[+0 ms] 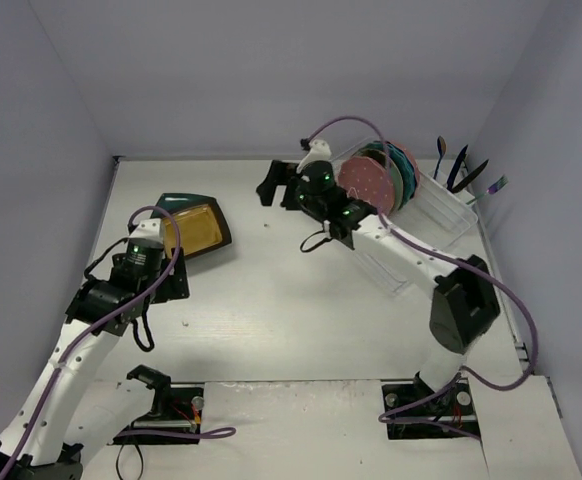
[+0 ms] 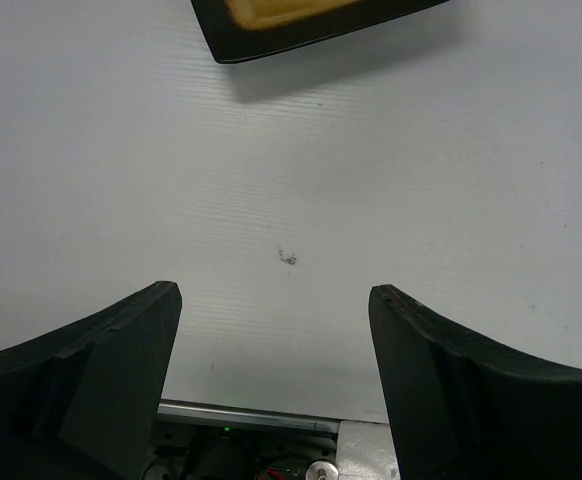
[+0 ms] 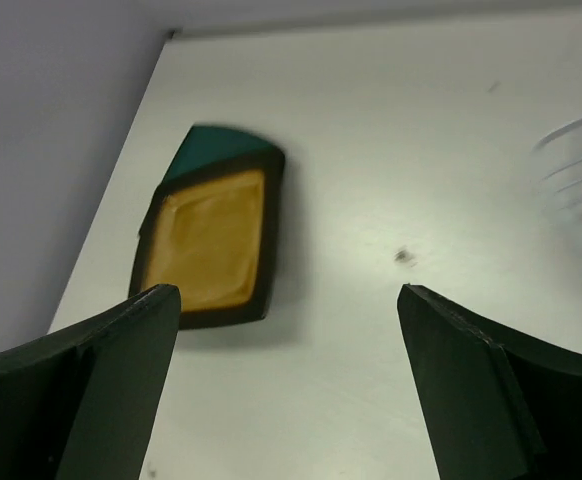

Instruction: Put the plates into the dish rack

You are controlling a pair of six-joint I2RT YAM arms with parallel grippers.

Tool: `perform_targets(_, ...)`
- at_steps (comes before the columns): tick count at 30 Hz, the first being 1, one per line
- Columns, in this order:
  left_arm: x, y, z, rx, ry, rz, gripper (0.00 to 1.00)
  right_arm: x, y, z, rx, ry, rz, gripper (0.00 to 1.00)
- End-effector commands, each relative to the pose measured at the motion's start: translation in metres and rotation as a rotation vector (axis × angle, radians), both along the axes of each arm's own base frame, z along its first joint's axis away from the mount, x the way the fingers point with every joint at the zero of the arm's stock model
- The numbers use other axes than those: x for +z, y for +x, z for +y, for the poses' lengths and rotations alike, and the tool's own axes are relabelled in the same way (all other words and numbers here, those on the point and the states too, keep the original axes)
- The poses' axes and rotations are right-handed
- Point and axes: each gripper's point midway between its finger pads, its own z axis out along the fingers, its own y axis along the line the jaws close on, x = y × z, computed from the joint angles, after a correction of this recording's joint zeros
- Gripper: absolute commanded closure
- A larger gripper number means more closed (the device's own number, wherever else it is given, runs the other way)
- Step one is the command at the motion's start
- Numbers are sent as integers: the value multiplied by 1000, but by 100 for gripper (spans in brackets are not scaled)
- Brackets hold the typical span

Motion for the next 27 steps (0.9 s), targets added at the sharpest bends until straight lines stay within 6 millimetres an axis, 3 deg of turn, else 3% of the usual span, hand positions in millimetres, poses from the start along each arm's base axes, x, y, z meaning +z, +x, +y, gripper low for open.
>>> perform_targets(1, 19, 2, -1, 5, -19, -55, 24, -30, -15, 65, 122, 195, 188, 5)
perform_targets(2, 19, 0, 0, 5, -17, -50, 24, -27, -13, 75, 139, 233, 198, 5)
perform_targets(3, 22, -1, 1, 5, -20, -58, 24, -45, -11, 83, 150, 231, 234, 5)
perform_targets(5, 22, -4, 2, 6, -18, -56, 24, -46, -9, 97, 196, 269, 251, 5)
perform_targets(6, 24, -6, 3, 6, -20, -61, 24, -65, -6, 103, 201, 260, 284, 6)
perform_targets(11, 26, -13, 6, 10, -19, -60, 24, -94, -8, 132, 320, 323, 349, 8)
perform_targets(12, 28, -15, 7, 14, -21, -68, 24, -112, -9, 137, 324, 338, 393, 9)
perform_targets(14, 27, -18, 9, 17, -15, -62, 24, -116, -10, 145, 361, 385, 395, 11)
perform_targets(15, 29, -19, 10, 19, -15, -67, 24, -132, -11, 147, 363, 395, 421, 12)
perform_targets(16, 28, -21, 11, 19, -9, -59, 24, -128, -10, 152, 372, 443, 418, 12)
perform_targets(18, 30, -23, 13, 25, -6, -64, 24, -144, -11, 157, 385, 467, 448, 15)
perform_targets(27, 32, -32, 20, 38, 8, -65, 24, -160, -3, 172, 361, 592, 479, 23)
